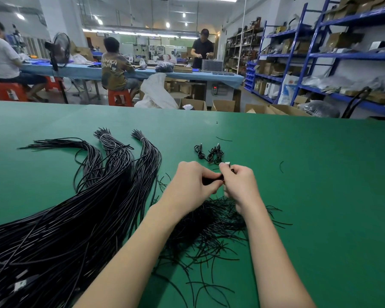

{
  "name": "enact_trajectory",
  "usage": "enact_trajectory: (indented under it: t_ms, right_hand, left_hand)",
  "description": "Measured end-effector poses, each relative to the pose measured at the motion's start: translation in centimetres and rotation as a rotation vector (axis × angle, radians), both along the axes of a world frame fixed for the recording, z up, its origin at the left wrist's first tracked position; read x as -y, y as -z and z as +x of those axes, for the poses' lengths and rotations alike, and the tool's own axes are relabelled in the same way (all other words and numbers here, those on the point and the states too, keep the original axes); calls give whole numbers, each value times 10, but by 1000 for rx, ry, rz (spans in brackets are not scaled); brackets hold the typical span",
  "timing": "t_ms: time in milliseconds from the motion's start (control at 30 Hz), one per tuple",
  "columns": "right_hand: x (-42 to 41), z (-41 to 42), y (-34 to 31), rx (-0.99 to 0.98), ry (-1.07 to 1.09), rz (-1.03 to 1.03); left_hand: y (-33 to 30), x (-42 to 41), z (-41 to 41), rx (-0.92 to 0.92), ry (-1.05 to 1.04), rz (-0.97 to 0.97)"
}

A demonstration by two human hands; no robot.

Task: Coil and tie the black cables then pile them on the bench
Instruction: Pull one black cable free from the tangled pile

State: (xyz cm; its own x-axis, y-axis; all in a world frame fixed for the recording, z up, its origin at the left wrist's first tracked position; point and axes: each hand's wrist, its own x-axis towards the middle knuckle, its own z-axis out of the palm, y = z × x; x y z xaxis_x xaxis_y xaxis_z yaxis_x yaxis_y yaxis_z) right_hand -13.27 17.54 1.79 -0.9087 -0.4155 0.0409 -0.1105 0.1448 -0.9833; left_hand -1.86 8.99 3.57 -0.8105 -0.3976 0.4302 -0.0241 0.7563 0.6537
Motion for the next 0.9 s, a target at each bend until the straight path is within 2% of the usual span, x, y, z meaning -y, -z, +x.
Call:
enact_trajectory:
  t_ms: [67, 133, 200, 267, 300, 400, 467, 667, 900]
  right_hand:
    - [-1, -2, 0, 144, -16, -73]
    - [-4, -2, -1, 209, -61, -111]
    - [-6, -1, -3, 270, -127, -122]
    - [-11, 1, -9, 308, -199, -74]
    - [-15, 1, -11, 245, -240, 20]
    - [-24, 0, -9, -205, -378, 531]
    - [-23, 3, -6, -273, -464, 712]
    - [-17, 12, -10, -290, -442, 817]
    - [-24, 7, -14, -301, -372, 782]
  left_hand:
    - [4, -1, -3, -43, -6, -76]
    - [8, 0, -4, -47, -14, -52]
    - [12, 5, -4, -54, -58, 94]
    - [15, 13, -3, -104, -100, 363]
    - [16, 17, -2, -145, -102, 530]
    - [15, 24, 1, -258, -81, 916]
    - [15, 27, 1, -299, -67, 1041]
    - [18, 34, 1, -348, -30, 1140]
    - [20, 38, 2, -358, -38, 1183]
